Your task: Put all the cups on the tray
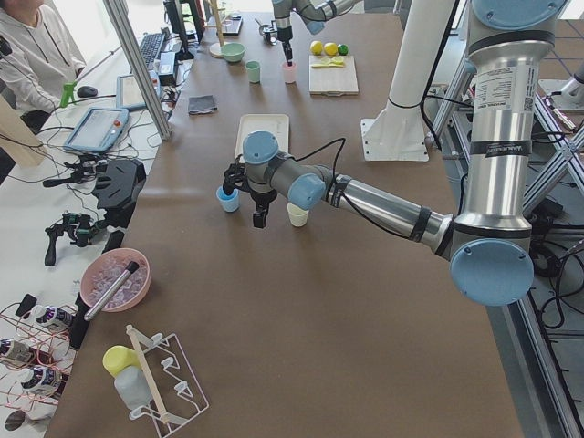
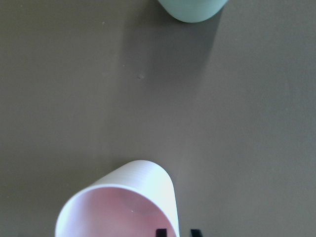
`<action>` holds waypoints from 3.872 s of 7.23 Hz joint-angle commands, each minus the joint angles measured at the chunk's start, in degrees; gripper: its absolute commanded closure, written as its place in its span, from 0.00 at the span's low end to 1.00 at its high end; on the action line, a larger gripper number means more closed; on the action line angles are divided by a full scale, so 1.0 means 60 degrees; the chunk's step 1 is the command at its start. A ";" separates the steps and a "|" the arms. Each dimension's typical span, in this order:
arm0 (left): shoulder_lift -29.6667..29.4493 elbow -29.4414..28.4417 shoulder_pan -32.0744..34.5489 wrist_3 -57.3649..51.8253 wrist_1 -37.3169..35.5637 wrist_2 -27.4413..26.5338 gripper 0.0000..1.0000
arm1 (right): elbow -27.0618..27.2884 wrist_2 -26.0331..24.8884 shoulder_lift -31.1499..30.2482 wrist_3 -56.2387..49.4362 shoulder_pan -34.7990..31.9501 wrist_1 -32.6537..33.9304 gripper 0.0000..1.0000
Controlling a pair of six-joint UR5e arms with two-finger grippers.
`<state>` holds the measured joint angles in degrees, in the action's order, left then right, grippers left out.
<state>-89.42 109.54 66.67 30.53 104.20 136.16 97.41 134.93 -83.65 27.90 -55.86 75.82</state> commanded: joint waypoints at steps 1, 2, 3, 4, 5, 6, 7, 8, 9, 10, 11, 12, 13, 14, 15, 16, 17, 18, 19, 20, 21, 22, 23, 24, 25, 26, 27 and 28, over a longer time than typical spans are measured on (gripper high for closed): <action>0.0050 -0.0005 -0.0781 0.0623 0.0299 -0.0426 0.02 | -0.0020 0.0055 0.0535 0.0125 0.0023 0.0048 1.00; 0.0065 -0.0005 -0.1162 0.0610 0.0314 -0.0587 0.03 | -0.0034 0.0244 0.1264 0.0865 0.0052 0.0237 1.00; 0.0050 0.0009 -0.1455 0.0624 0.0372 -0.0647 0.03 | -0.0078 0.0260 0.2010 0.1845 0.0212 0.0253 1.00; 0.0065 -0.0034 -0.1850 0.0726 0.0474 -0.0749 0.03 | -0.0166 0.0246 0.2555 0.2275 0.0315 0.0254 1.00; 0.0065 -0.0020 -0.2274 0.0944 0.0519 -0.1040 0.06 | -0.0340 0.0202 0.3039 0.2830 0.0563 0.0225 1.00; 0.0050 -0.0034 -0.2496 0.1338 0.0751 -0.1144 0.07 | -0.0661 0.0173 0.3565 0.3285 0.0710 0.0166 1.00; 0.0065 -0.0092 -0.2658 0.1371 0.0855 -0.1145 0.13 | -0.0824 0.0086 0.3759 0.3348 0.0871 0.0195 1.00; 0.0050 -0.0195 -0.2776 0.1371 0.0856 -0.1160 0.16 | -0.0956 -0.0017 0.3906 0.3349 0.1047 0.0180 1.00; 0.0036 -0.0268 -0.2893 0.1371 0.0856 -0.1276 0.18 | -0.1334 -0.0221 0.4285 0.3465 0.1252 0.0137 1.00; 0.0036 -0.0399 -0.3053 0.1357 0.0899 -0.1422 0.22 | -0.1599 -0.0455 0.4535 0.3611 0.1428 0.0107 1.00; 0.0007 -0.0430 -0.3157 0.1386 0.0885 -0.1467 0.34 | -0.1761 -0.0559 0.4552 0.3612 0.1560 0.0093 1.00; -0.0008 -0.0415 -0.3187 0.1517 0.0900 -0.1468 0.58 | -0.1763 -0.0705 0.4552 0.3612 0.1706 0.0092 1.00; -0.0066 -0.0401 -0.3259 0.1793 0.0885 -0.1468 0.97 | -0.1778 -0.0779 0.4552 0.3612 0.1795 0.0092 1.00; -0.0169 -0.0415 -0.3260 0.1811 0.0885 -0.1439 1.00 | -0.1778 -0.0794 0.4625 0.3670 0.1825 0.0092 1.00; -0.0532 -0.0299 -0.3246 0.1854 0.0856 -0.1351 1.00 | -0.1778 -0.0809 0.4683 0.3830 0.1927 0.0092 1.00; -0.1145 -0.0298 -0.3245 0.1884 0.0754 -0.1350 1.00 | -0.1778 -0.0838 0.4728 0.3904 0.1986 0.0092 1.00; -0.1731 -0.0530 -0.3245 0.2392 0.0739 -0.1365 1.00 | -0.1778 -0.0954 0.4830 0.4007 0.2146 0.0092 1.00; -0.2897 -0.1142 -0.3260 0.2919 0.0579 -0.1380 1.00 | -0.1778 -0.1245 0.4831 0.4109 0.2307 0.0078 1.00; -0.3967 -0.1815 -0.3289 0.3432 0.0288 -0.1394 1.00 | -0.1763 -0.1350 0.4961 0.4284 0.2352 0.0078 0.02; -0.4587 -0.2228 -0.3318 0.3785 0.0256 -0.1423 1.00 | -0.1705 -0.1365 0.4933 0.4315 0.2309 0.0078 0.00; -0.5130 -0.2580 -0.3391 0.4238 0.0270 -0.1438 1.00 | -0.1647 -0.1220 0.4846 0.4272 0.1917 0.0107 0.00; -0.5701 -0.3076 -0.3508 0.4532 0.0270 -0.1467 1.00 | -0.1515 -0.0842 0.4555 0.4170 0.1333 0.0122 0.00; -0.5968 -0.3255 -0.3785 0.4709 0.0270 -0.1830 1.00 | -0.1413 -0.0273 0.4016 0.3516 0.0558 0.0136 0.00; -0.6043 -0.3286 -0.4179 0.5001 0.0270 -0.2269 1.00 | -0.1484 -0.0325 0.3358 0.2698 0.0130 0.0122 0.00; -0.6044 -0.3330 -0.4386 0.5106 0.0270 -0.2534 1.00 | -0.1572 -0.0296 0.3134 0.2080 -0.0295 0.0223 0.00; -0.6116 -0.3461 -0.4432 0.5266 0.0270 -0.2754 0.42 | -0.1761 -0.0325 0.3001 0.2045 -0.0531 0.0224 0.00; -0.6175 -0.3433 -0.4548 0.5543 0.0256 -0.3032 0.04 | -0.2155 -0.0427 0.2912 0.1958 -0.0896 0.0195 0.01; -0.6262 -0.3404 -0.4549 0.5575 0.0125 -0.3021 0.03 | -0.2434 -0.0573 0.2897 0.1377 -0.1132 0.0224 0.03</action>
<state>-126.44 89.04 39.69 63.21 105.56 118.70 84.98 132.35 -65.83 39.19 -60.58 77.07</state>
